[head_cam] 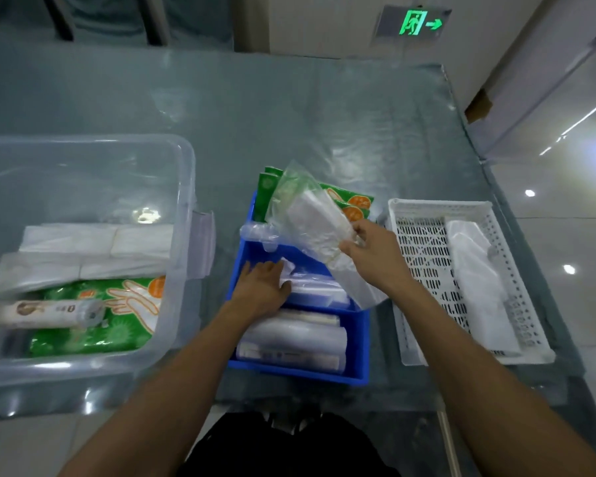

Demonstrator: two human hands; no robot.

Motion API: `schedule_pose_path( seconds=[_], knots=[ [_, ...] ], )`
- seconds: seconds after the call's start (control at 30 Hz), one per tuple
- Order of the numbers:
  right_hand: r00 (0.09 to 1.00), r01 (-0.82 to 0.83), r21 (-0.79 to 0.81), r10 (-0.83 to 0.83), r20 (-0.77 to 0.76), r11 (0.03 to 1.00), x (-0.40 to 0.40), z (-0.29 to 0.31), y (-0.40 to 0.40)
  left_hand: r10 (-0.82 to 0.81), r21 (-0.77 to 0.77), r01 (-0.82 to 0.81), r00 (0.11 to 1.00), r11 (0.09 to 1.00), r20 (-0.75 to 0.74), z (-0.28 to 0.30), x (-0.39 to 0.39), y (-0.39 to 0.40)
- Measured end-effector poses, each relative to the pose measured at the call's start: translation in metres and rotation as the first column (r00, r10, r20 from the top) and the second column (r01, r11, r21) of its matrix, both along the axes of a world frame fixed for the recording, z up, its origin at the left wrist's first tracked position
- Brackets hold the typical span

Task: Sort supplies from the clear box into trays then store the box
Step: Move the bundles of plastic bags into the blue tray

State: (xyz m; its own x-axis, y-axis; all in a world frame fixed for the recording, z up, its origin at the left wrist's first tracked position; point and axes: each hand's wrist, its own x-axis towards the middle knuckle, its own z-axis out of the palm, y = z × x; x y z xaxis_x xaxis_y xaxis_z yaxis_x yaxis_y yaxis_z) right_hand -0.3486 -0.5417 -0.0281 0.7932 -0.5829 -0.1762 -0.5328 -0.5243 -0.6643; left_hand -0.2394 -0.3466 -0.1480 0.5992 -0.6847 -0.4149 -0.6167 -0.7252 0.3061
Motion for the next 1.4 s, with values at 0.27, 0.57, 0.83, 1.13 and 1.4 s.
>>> schedule_pose_path(
  seconds=[0.27, 0.57, 0.83, 1.13, 1.4],
  knots=[
    [0.996, -0.092, 0.073, 0.093, -0.006, 0.993, 0.008, -0.009, -0.019, -0.134, 0.170, 0.134, 0.991, 0.976, -0.008, 0.008, 0.004, -0.006],
    [0.977, -0.208, 0.088, 0.202, 0.073, 0.974, 0.023, -0.014, -0.017, -0.077, 0.135, 0.096, 0.987, 0.986, -0.143, 0.017, 0.005, -0.013],
    [0.950, -0.283, 0.071, 0.269, 0.157, 0.957, 0.043, -0.028, -0.006, -0.105, 0.124, 0.133, 0.973, 0.983, -0.208, 0.013, 0.007, -0.014],
    [0.932, -0.330, 0.065, 0.314, 0.180, 0.942, 0.044, -0.058, 0.005, -0.114, 0.019, 0.119, 0.976, 0.993, -0.186, 0.012, 0.001, -0.006],
    [0.925, -0.378, -0.037, 0.379, 0.025, 0.925, 0.043, -0.074, 0.006, -0.156, -0.073, 0.154, 0.987, 0.985, -0.023, 0.018, -0.008, 0.003]
  ],
)
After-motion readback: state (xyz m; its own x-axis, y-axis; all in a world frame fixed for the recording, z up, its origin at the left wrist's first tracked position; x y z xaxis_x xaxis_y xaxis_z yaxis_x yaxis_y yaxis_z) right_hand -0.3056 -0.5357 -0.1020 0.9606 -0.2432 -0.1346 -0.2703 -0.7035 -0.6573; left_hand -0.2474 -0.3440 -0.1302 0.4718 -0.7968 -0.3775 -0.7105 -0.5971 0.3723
